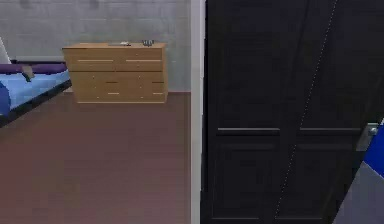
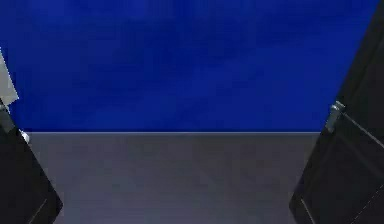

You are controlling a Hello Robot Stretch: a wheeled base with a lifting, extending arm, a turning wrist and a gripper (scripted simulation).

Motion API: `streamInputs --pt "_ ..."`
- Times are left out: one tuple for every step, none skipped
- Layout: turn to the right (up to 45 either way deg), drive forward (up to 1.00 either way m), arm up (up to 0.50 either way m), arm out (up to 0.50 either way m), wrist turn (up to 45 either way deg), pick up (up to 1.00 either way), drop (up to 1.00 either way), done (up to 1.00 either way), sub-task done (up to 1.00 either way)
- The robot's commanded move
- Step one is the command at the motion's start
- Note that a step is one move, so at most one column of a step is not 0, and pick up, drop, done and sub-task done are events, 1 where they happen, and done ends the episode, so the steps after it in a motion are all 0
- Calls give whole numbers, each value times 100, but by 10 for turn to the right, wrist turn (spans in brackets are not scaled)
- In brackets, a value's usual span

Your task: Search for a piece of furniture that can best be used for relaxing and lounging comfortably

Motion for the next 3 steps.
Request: streamInputs --pt "-450 0 0 0 0 0 0 0 0" --pt "-420 0 0 0 0 0 0 0 0" --pt "0 100 0 0 0 0 0 0 0"
